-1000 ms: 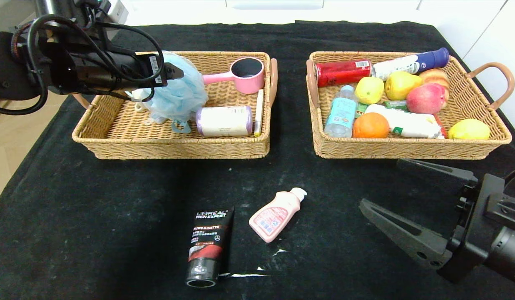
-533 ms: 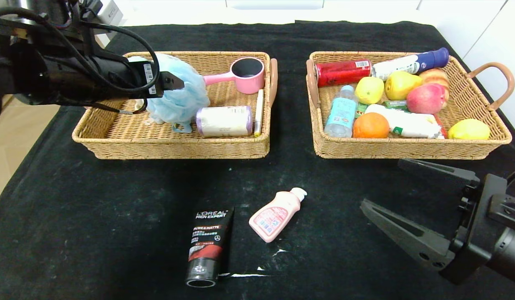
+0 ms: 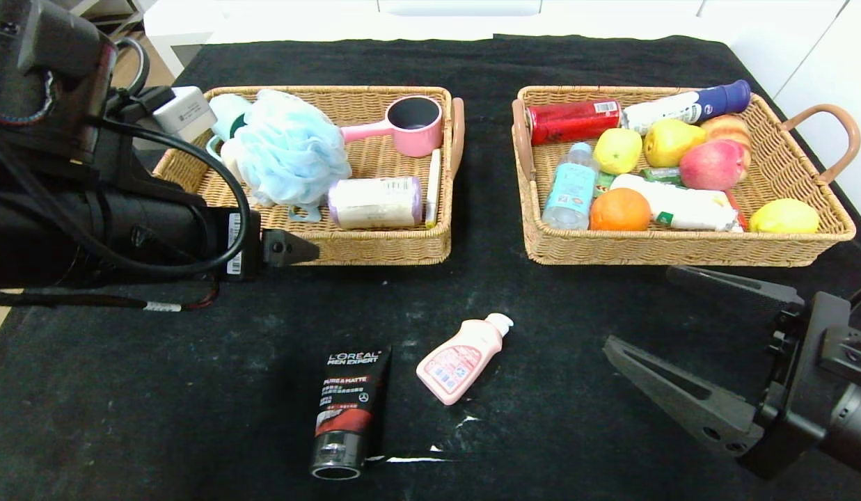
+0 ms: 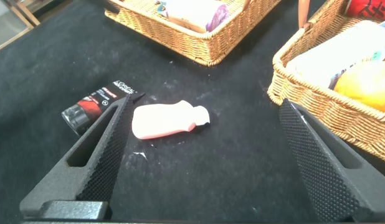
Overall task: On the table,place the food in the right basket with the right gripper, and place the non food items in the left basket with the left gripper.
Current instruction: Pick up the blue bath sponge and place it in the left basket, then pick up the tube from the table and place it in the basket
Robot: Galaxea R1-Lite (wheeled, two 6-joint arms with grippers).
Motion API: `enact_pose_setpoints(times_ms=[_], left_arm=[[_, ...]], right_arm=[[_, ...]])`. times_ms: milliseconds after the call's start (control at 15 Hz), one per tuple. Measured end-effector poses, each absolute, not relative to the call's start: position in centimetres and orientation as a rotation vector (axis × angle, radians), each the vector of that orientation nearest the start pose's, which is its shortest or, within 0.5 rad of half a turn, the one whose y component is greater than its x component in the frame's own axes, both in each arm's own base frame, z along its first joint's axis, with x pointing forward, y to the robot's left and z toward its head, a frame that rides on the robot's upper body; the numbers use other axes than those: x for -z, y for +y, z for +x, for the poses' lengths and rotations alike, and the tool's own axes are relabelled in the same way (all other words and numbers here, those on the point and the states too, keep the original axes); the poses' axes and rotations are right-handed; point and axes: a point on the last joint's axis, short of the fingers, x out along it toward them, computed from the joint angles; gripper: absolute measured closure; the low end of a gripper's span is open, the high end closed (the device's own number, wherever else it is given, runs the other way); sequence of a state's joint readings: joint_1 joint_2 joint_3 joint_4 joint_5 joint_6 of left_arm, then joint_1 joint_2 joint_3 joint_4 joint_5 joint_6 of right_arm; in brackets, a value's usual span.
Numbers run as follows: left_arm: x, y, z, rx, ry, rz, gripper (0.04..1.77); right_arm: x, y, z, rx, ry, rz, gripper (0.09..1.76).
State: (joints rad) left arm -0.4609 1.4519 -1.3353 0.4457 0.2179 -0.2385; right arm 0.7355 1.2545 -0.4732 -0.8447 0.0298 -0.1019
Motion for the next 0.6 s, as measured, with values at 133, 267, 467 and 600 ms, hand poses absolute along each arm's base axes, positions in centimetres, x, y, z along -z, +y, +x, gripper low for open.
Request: enact_pose_setpoints(times_ms=[133,267,467,600], left_arm=[[-28.7,-10.8,19.7,0.197,0.645,-0.062,0.11],[-27.2,-11.5,18.7,0.220,0.739,-0.020,0.11],[-25.4,-12.7,18.0,0.230,0.820,-0.029,0.11],[-24.5,-13.4,18.1,0.228,0.858,-0.033,0.11]], right_arm=[[-22.2,12.5,13.7,-0.761,-0.101,-0.074,0.14],[-22.2,12.5,13.7,-0.762,-0.101,-0.074,0.14],[-22.2,12.5,13.7,-0.763,-0.100,-0.074,0.14],[-22.1,12.6,13.7,-0.765,-0.099,-0.076,0.14]])
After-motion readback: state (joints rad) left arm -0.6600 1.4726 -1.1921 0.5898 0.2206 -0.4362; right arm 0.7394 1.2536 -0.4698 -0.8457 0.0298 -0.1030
